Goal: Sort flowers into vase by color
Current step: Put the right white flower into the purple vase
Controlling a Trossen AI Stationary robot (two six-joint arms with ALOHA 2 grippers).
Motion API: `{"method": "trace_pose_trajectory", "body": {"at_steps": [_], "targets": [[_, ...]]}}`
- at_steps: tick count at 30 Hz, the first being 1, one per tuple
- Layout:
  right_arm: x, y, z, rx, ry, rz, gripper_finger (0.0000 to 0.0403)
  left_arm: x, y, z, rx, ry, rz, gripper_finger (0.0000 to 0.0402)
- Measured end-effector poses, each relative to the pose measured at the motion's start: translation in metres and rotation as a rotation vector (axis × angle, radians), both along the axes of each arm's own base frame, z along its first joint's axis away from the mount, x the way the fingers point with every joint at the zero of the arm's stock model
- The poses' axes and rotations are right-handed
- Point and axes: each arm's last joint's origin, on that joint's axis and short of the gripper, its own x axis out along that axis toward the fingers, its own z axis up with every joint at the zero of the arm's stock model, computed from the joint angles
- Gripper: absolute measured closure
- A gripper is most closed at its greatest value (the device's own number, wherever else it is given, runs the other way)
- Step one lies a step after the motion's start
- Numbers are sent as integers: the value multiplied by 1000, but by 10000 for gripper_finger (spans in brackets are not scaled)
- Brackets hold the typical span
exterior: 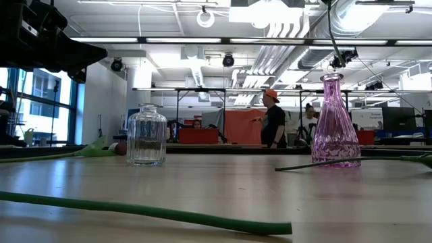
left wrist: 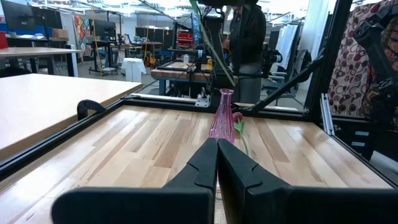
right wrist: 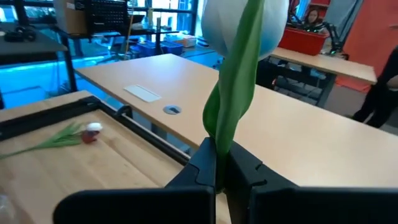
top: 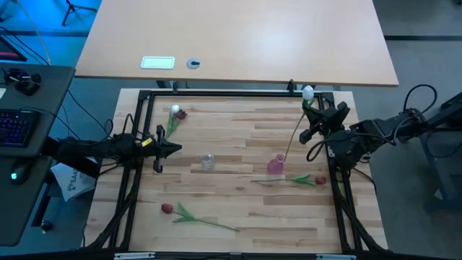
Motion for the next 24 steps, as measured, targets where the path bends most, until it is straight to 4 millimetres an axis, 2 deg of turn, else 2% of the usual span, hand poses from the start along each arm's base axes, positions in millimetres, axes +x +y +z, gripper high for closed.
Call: {"method": "trace_pose_trajectory", "body": {"at_steps": [10,12,16,18,21,24], "targets": [[14,12,4,-46,31,103,402,0,0,0,0,0,0,401],[12,14,9,-48,32,175,402,0,0,0,0,0,0,401],[11,14,34,-108,-57,424,402,0,0,0,0,0,0,401],[8,10,44,-172,-88,496,402,0,0,0,0,0,0,401],[-4,0,50,-204,-102,468,402,0,0,0,0,0,0,401],[-18,-7,40,-199,-147,486,402,0,0,0,0,0,0,401]]}}
